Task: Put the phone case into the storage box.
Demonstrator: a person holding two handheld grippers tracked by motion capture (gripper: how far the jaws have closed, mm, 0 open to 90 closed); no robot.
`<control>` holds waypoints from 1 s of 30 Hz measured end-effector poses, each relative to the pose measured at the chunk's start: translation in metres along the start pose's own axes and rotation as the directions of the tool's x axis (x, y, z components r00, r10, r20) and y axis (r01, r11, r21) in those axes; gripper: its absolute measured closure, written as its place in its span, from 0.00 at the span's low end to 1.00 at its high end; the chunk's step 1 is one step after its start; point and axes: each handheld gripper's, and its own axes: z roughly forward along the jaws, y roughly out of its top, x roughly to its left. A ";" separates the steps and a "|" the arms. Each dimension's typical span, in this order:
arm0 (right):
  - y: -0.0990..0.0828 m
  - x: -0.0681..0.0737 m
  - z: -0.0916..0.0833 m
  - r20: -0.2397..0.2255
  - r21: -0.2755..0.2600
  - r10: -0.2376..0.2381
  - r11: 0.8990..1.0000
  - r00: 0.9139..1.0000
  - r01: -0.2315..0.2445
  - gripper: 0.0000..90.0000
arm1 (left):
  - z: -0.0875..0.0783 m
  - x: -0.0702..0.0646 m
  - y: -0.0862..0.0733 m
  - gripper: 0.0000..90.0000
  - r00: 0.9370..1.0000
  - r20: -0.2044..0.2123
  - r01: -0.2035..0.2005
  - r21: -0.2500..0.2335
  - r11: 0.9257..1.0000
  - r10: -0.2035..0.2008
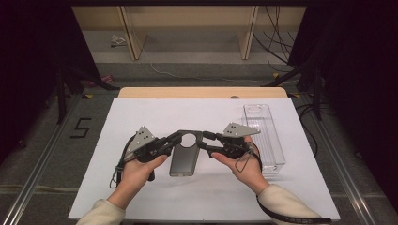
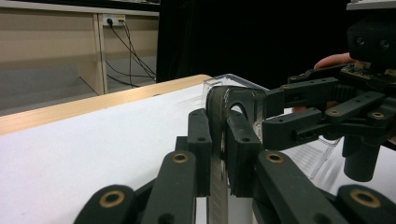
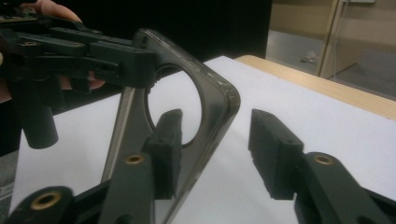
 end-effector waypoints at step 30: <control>0.003 0.000 -0.007 0.052 -0.051 0.071 0.996 0.996 -0.068 0.90 | 0.003 -0.007 -0.003 0.90 1.000 0.000 -0.015 -0.014 1.000 0.015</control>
